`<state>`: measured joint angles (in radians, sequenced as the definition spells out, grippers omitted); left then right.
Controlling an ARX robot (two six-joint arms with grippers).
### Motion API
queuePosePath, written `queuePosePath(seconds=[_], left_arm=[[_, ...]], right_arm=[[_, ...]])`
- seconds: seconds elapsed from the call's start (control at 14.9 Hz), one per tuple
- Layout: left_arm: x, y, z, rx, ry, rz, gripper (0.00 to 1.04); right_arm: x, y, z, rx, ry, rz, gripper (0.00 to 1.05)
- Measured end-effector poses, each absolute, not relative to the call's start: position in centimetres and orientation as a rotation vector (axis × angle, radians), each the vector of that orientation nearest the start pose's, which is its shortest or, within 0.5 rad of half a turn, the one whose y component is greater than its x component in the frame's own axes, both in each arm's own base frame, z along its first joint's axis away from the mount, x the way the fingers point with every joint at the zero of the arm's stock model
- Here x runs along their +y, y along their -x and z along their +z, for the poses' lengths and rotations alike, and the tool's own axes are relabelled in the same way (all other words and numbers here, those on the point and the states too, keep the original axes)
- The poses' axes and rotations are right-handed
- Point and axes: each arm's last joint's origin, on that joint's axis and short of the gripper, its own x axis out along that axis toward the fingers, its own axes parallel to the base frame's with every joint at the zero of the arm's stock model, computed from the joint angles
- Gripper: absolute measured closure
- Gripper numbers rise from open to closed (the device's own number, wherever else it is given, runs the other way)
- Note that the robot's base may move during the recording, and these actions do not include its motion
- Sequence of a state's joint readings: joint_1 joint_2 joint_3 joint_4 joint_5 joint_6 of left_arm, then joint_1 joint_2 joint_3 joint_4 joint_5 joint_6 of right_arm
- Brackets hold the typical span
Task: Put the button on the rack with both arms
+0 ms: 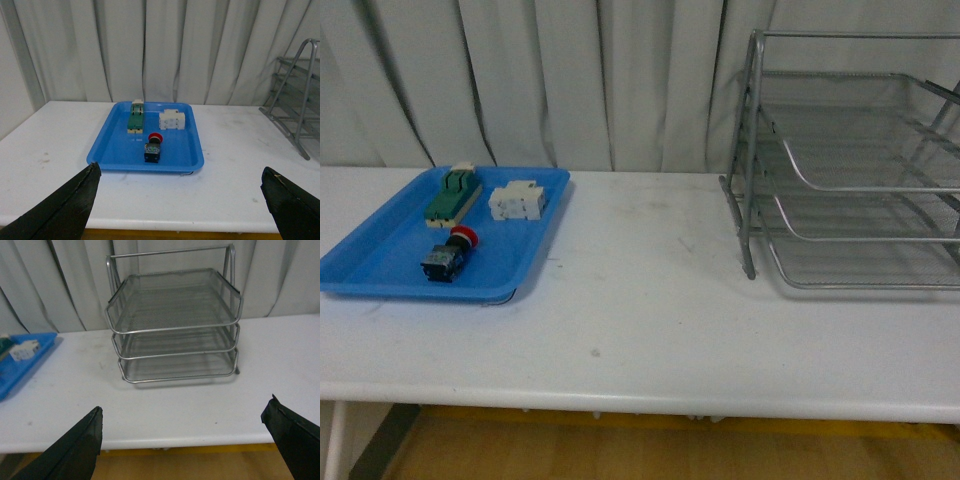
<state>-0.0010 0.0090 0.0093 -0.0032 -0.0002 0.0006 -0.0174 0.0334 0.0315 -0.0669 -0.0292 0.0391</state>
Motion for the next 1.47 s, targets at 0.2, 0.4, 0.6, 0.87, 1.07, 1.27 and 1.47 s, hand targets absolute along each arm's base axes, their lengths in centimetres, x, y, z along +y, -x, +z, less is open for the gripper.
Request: queuePosePath(seconds=[0.2, 0.4, 0.6, 0.87, 1.07, 1.27, 1.47], left_arm=[[0.0, -9.8, 16.6, 0.003, 0.000, -0.001, 0.07], [0.0, -9.8, 16.6, 0.003, -0.001, -0.001, 0.07], [0.0, -9.8, 16.6, 0.003, -0.001, -0.001, 0.07], [0.0, -9.8, 16.6, 0.003, -0.001, -0.001, 0.07], [0.0, -9.8, 16.6, 0.003, -0.001, -0.001, 0.07], [0.0, -9.8, 16.6, 0.003, 0.000, -0.001, 0.07], [0.0, -9.8, 16.6, 0.003, -0.001, -0.001, 0.07]], right_arm=[[-2.6, -14.2, 19.2, 0.071, -0.197, -0.085, 0.06], [-5.3, -22.6, 21.5, 0.031, -0.254, -0.177, 0.06], [-7.5, -29.8, 19.6, 0.102, -0.561, -0.184, 0.06], [-6.4, -30.9, 15.6, 0.022, -1.185, -0.015, 0.06], [-5.8, -30.8, 13.4, 0.026, -1.401, 0.003, 0.06], [-5.6, -30.8, 12.6, 0.054, -1.460, -0.016, 0.06], [-5.6, -30.4, 7.9, 0.174, -1.609, -0.161, 0.06]])
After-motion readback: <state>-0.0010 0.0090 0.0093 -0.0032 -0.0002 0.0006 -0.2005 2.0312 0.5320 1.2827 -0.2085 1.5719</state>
